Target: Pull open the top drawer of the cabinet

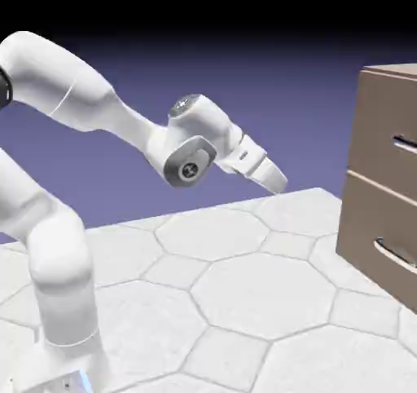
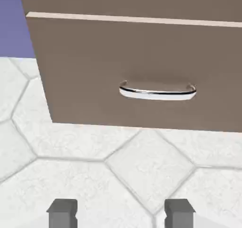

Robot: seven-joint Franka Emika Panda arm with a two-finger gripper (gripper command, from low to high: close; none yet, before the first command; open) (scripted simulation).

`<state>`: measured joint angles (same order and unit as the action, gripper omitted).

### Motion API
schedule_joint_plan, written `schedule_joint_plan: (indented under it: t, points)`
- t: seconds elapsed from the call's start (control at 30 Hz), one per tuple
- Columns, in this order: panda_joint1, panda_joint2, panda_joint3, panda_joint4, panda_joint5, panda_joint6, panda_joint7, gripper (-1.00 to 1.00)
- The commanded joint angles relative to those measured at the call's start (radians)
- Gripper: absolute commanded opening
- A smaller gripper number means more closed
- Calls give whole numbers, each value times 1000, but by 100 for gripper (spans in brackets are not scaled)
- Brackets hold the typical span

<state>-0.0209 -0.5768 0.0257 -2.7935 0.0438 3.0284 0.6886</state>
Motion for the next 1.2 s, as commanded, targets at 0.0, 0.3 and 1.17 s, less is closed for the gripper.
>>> schedule_joint_plan:
  t: [0.0, 0.3, 1.17]
  points:
    - [-27, -6, 21, 14, 36, -7, -44, 0]
    - [-273, -57, 213, 137, 363, -71, -435, 0]
    - [-982, -204, 768, 493, 1307, -256, -1566, 0]
